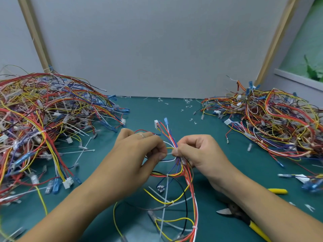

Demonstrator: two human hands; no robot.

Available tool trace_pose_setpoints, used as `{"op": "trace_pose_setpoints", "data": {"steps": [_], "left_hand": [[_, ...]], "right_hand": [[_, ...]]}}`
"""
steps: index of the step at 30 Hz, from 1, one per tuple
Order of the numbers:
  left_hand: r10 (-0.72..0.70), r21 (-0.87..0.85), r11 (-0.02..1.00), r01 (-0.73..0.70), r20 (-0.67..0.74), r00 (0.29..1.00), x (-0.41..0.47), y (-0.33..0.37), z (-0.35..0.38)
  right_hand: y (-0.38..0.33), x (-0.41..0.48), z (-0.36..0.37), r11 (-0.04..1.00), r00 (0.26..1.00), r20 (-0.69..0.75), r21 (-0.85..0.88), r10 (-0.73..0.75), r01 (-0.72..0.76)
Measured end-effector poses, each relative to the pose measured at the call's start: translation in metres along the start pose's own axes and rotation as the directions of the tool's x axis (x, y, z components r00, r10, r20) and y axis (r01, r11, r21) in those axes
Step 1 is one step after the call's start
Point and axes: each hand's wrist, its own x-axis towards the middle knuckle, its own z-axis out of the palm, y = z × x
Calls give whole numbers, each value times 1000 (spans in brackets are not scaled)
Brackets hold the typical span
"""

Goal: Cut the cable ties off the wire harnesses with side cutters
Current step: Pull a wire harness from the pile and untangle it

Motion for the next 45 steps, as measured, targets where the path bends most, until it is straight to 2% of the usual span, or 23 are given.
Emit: {"op": "trace_pose_setpoints", "data": {"steps": [3,7,9,12,15,18,22,26,29,32,35,39,40,42,43,45], "left_hand": [[-12,-71,997,9,-54,998,-1,2,-1],[-189,-326,939,107,-229,955,1,4,-3],[-273,-389,909,150,-283,919,2,2,-5],[-384,-473,846,246,-221,896,4,-1,-4],[-432,-551,783,289,-147,890,5,1,-3],[-455,-604,744,286,-143,879,7,0,-3],[-461,-723,641,260,-91,883,7,2,-6],[-428,-755,616,225,-80,900,8,0,-6],[-419,-785,589,190,-95,903,8,-2,-4],[-416,-790,594,153,-138,899,7,1,-5],[-403,-735,671,100,-248,881,5,0,-7],[-379,-606,790,98,-355,855,4,-1,-11],[-340,-564,819,107,-326,882,3,0,-10],[-203,-474,869,142,-80,976,1,4,-7],[-135,-359,919,162,98,986,-1,6,-4],[-88,-8,995,99,383,920,-6,9,2]], "right_hand": [[1,-2,1,997,1000,29,83,1,-4],[3,-3,2,991,998,16,124,-60,58],[1,-6,4,989,992,-12,80,-127,127],[1,-10,7,967,970,-47,-113,-237,231],[-1,-15,11,930,948,-47,-216,-315,299],[-3,-17,12,895,929,-39,-288,-367,342],[-5,-17,12,839,901,-26,-375,-434,393],[-4,-17,12,792,874,-3,-424,-486,439],[-1,-17,11,811,886,-11,-408,-463,419],[4,-13,10,896,933,-33,-294,-357,333],[9,-3,3,967,958,-148,-114,-244,228],[12,7,-9,992,951,-290,32,-108,123],[13,9,-11,991,943,-311,20,-117,130],[14,10,-13,986,928,-334,-20,-163,166],[14,11,-13,983,924,-336,-34,-184,183],[14,10,-11,975,922,-319,-61,-220,212]]}}
